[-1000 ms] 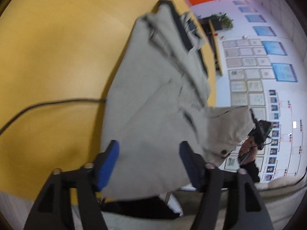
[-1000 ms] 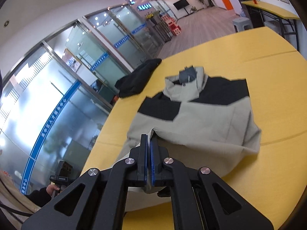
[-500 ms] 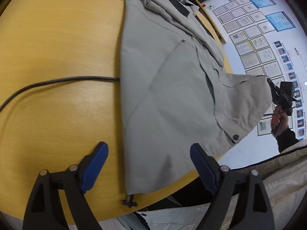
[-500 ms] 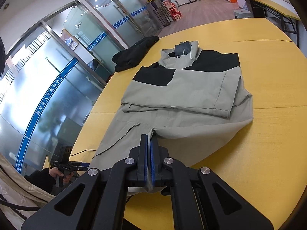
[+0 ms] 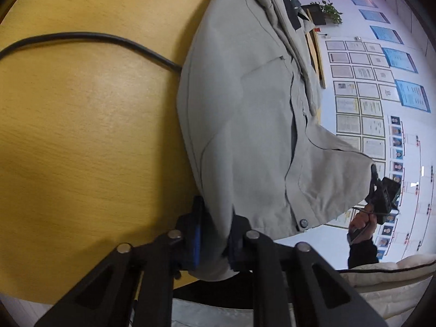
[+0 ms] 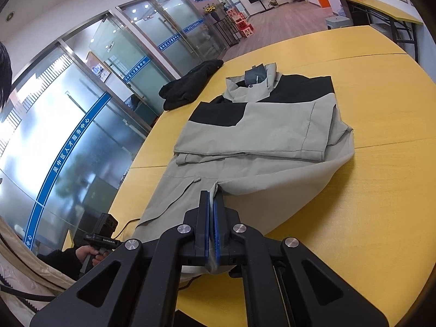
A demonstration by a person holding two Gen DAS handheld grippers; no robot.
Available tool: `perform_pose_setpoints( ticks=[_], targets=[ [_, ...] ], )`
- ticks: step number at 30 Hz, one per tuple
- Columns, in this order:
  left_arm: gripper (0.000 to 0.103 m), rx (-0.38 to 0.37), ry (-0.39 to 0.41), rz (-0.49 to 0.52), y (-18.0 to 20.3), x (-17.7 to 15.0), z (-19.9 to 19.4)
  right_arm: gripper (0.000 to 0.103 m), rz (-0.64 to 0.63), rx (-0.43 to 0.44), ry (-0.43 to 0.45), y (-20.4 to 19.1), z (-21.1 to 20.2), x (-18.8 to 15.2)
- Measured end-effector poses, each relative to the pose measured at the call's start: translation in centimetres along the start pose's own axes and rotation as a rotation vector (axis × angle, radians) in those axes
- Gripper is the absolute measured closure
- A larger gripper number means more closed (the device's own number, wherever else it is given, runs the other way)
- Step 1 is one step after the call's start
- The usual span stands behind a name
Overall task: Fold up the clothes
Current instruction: 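Lift the hem with both grippers and fold it toward the hood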
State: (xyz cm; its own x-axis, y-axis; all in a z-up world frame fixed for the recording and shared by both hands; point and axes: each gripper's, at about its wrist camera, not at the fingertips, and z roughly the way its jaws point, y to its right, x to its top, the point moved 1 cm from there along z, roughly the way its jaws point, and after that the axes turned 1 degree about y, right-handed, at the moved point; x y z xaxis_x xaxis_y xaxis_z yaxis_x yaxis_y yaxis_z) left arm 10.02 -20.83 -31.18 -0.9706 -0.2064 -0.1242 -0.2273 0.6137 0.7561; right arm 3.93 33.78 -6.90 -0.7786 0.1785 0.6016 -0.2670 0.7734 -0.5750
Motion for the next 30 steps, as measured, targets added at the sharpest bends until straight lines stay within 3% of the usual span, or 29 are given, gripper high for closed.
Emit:
perform_pose_setpoints(
  ticks=[2,7,10,15,22,26,30],
  targets=[
    [0.098,-0.068,0.048,-0.017,2.2,0.4,-1.4,0.101,0.003,0.023,0.019,0.1,-0.4,0.6],
    [0.099,-0.28,0.235,0.042,14.5,3.3,-7.4,0.101,0.012,0.082,0.07,0.6,-1.5,2.2],
    [0.098,-0.323,0.328,0.044,21.8,6.4,-8.4,0.101,0.009,0.128,0.142,2.3,-2.3,5.4],
    [0.098,-0.333,0.447,0.049,27.7,12.9,-8.2,0.101,-0.009,0.153,0.228,5.9,-3.5,9.8],
    [0.098,-0.297,0.487,0.078,26.5,21.8,-6.0,0.101,-0.059,0.06,0.253,9.7,-0.9,11.5],
    [0.097,-0.291,0.501,0.111,23.1,23.9,-6.5,0.101,-0.075,-0.021,0.246,11.1,1.4,11.9],
    [0.097,-0.215,0.497,0.119,20.8,24.9,-7.9,0.101,-0.06,-0.061,0.25,10.4,2.1,12.4]
  ],
)
